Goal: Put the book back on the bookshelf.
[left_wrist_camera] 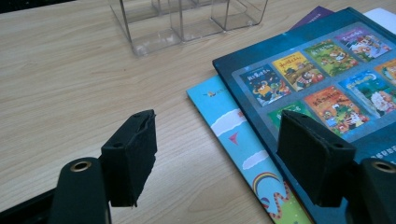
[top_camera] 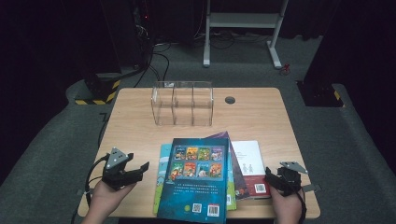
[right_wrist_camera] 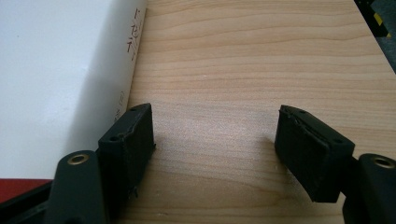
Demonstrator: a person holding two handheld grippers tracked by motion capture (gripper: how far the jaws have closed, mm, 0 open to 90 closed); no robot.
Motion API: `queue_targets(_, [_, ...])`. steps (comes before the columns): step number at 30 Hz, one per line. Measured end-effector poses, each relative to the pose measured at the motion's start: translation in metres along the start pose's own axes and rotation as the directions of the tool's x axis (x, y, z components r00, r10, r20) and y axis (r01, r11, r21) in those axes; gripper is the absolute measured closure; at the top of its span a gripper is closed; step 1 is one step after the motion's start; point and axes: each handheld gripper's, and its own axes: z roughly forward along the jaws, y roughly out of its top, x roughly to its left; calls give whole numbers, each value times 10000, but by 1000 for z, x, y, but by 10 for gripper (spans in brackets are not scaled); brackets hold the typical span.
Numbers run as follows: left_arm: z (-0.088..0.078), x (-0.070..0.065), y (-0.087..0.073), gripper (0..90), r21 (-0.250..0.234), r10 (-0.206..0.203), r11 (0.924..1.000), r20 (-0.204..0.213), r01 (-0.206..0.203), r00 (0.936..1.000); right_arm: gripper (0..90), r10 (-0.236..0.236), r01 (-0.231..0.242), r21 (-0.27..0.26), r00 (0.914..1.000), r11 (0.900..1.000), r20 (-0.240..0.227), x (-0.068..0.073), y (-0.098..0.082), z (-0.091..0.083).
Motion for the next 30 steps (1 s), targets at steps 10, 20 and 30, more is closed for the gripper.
queue_targets(10, [-5, 0, -3, 283, -1402, -428, 9887, 810, 539, 9958, 280, -12, 12, 11, 10000, 10000, 6, 0, 0, 0])
queue_targets(20, [-16, -2, -5, 294, -2725, -423, 9601, 820, 632, 9957, 282, -3, 3, 6, 10000, 10000, 7, 0, 0, 0])
queue_targets(30, [-18, -12, -11, 281, -3544, -151, 9343, 681, 383, 9976, 264, -259, 264, -682, 9996, 9973, 89, 3, 0, -13])
